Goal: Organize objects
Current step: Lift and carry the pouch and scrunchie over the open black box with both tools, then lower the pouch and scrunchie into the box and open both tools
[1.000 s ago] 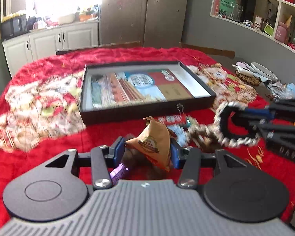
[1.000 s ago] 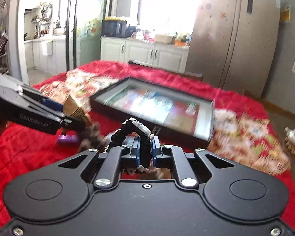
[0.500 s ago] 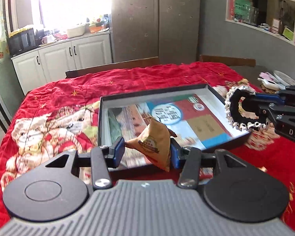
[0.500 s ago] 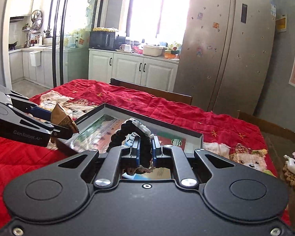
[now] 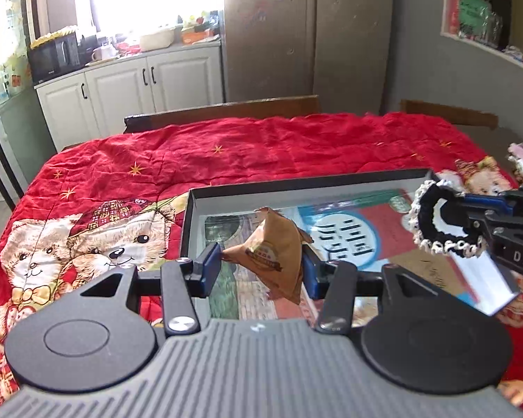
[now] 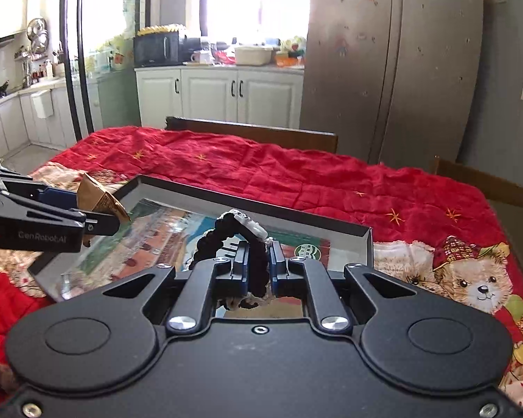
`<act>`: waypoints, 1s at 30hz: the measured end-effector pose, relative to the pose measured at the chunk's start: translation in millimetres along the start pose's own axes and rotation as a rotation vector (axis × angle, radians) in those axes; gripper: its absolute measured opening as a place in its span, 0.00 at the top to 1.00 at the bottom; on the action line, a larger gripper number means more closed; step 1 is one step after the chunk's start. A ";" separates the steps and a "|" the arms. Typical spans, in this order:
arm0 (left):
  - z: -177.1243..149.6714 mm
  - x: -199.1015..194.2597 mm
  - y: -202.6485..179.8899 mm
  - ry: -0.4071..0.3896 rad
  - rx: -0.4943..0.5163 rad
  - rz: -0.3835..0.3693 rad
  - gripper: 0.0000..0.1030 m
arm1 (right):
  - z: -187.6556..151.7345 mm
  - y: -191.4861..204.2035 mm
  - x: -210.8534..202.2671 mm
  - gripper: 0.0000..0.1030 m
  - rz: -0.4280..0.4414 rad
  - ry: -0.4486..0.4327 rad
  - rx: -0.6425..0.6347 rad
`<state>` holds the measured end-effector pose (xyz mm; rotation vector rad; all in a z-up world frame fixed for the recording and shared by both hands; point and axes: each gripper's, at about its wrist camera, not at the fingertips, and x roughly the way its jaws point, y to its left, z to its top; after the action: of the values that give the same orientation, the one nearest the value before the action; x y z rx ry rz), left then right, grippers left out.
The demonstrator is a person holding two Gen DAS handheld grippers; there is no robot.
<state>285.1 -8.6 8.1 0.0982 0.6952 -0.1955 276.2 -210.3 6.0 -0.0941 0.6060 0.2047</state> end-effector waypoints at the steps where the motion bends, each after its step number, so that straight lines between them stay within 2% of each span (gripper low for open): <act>1: 0.8 6.9 -0.3 0.007 0.000 0.004 0.50 | 0.6 -1.5 6.7 0.89 0.000 0.006 0.002; 17: 10.2 62.8 -2.3 0.054 -0.029 0.020 0.49 | -5.2 -14.9 71.0 0.89 -0.025 0.093 0.062; 30: 12.5 84.4 -5.6 0.073 -0.033 0.034 0.49 | -1.9 -20.8 87.2 0.89 -0.033 0.132 0.084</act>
<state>355.1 -28.3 -36.9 0.0854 0.7684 -0.1486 349.7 -216.6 -45.0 -0.0366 0.7427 0.1414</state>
